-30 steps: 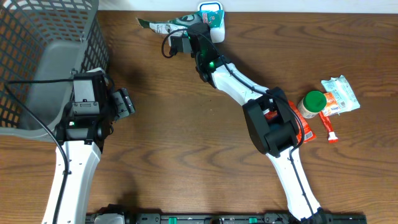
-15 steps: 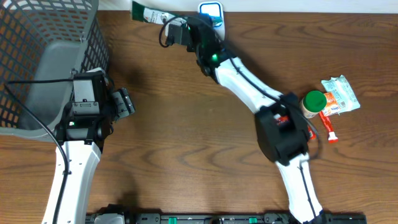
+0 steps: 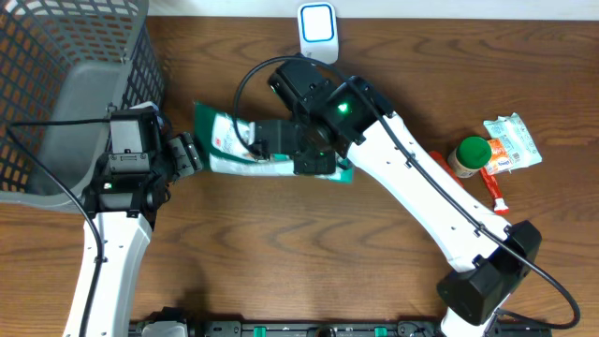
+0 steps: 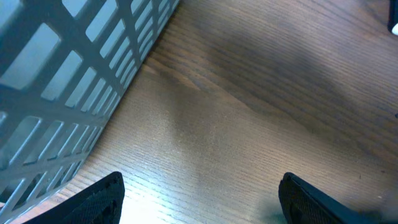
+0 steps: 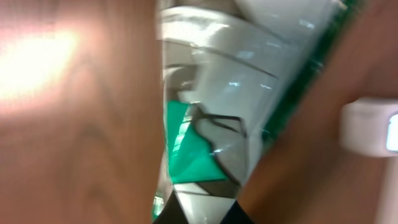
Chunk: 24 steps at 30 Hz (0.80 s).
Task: Scan the item barcode
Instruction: 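Lay the gloves pack down at table center-right and release it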
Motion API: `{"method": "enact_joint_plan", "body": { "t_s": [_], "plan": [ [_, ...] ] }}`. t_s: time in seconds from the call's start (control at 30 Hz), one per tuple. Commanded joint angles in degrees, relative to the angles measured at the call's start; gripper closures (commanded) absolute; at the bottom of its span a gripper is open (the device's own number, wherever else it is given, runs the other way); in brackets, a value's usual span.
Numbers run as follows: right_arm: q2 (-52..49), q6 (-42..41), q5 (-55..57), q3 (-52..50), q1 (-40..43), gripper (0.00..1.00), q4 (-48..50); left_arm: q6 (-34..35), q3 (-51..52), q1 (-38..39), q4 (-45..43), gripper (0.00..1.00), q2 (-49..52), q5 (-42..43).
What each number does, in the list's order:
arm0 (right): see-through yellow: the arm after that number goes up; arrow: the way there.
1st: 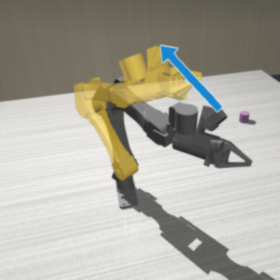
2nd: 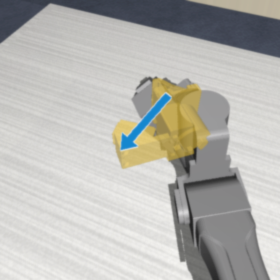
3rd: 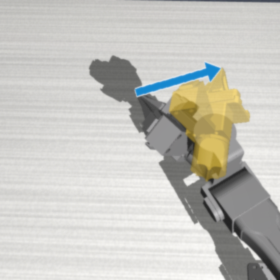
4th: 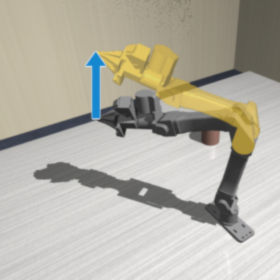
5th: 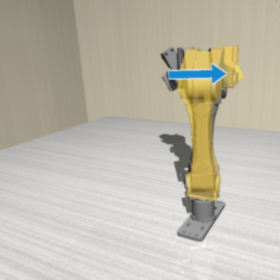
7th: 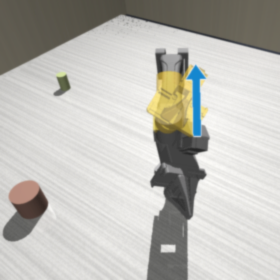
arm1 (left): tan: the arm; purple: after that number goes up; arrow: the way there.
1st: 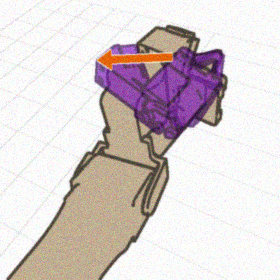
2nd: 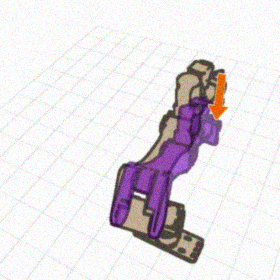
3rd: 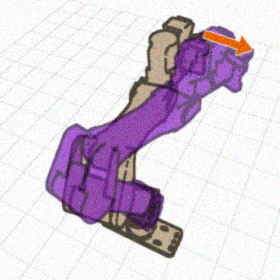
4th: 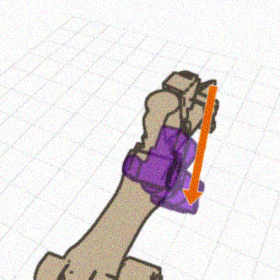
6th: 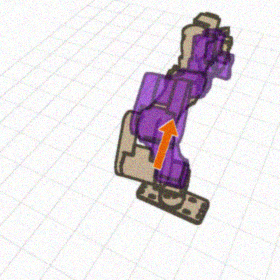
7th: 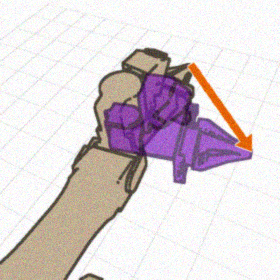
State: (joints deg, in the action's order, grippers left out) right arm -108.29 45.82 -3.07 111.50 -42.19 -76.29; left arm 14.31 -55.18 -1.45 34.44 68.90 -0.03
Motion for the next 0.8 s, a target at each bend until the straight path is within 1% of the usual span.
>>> {"method": "enact_joint_plan", "body": {
  "t_s": [0.0, 0.2, 0.23, 0.3, 0.33, 0.43, 0.47, 0.5, 0.53, 0.57, 0.6, 0.63, 0.67, 0.77],
  "plan": [
    [0.3, -16.3, -1.4, -3.5, 2.6, 0.99, -1.5, -0.5, -0.5, -0.2, 0.0, 0.2, 0.0, -0.7],
    [0.3, -26.9, -1.4, -15.3, 8.6, 0.99, 2.7, -0.5, -0.5, -0.2, 0.0, 0.2, 0.0, -0.7],
    [0.3, -29.8, -1.4, -19.1, 10.8, 0.99, 5.0, -0.5, -0.5, -0.2, 0.0, 0.2, 0.0, -0.7],
    [0.3, -32.3, -1.3, -23.7, 13.8, 0.99, 8.6, -0.5, -0.5, -0.2, 0.0, 0.2, 0.0, -0.7],
    [0.3, -34.2, -1.3, -27.3, 16.6, 0.99, 12.3, -0.5, -0.5, -0.2, 0.0, 0.2, 0.0, -0.7],
    [0.3, -36.0, -1.3, -30.9, 21.3, 0.99, 17.7, -0.5, -0.5, -0.2, 0.0, 0.2, 0.0, -0.7],
    [0.3, -36.0, -1.3, -32.0, 24.0, 0.73, 19.1, -0.5, -0.5, -0.2, 0.0, 0.2, 0.0, -0.7],
    [0.3, -36.0, -1.3, -32.1, 25.4, 0.4, 19.1, -0.5, -0.5, -0.2, 0.0, 0.2, 0.0, -0.7],
    [0.3, -36.0, -1.3, -32.1, 25.9, 0.3, 19.0, -0.5, -0.5, -0.2, 0.0, 0.2, 0.0, -0.7],
    [0.3, -36.0, -1.3, -32.1, 26.7, 0.14, 19.1, -0.5, -0.5, -0.2, 0.0, 0.2, 0.0, -0.7],
    [0.3, -36.0, -1.3, -32.1, 26.9, 0.1, 19.1, -0.5, -0.5, -0.2, 0.1, 0.2, 0.0, -0.7],
    [0.5, -37.1, -1.4, -32.0, 27.2, 0.02, 19.0, -0.5, -0.5, -0.2, 0.0, 0.2, 0.0, -0.7],
    [0.9, -37.8, -1.4, -31.7, 27.3, 0.01, 19.0, -0.5, -0.5, -0.2, 0.0, 0.2, 0.0, -0.7],
    [3.7, -38.6, -2.1, -29.1, 27.2, 0.01, 16.8, -0.5, -0.5, -0.2, 0.0, 0.2, 0.0, -0.7]
  ]
}}
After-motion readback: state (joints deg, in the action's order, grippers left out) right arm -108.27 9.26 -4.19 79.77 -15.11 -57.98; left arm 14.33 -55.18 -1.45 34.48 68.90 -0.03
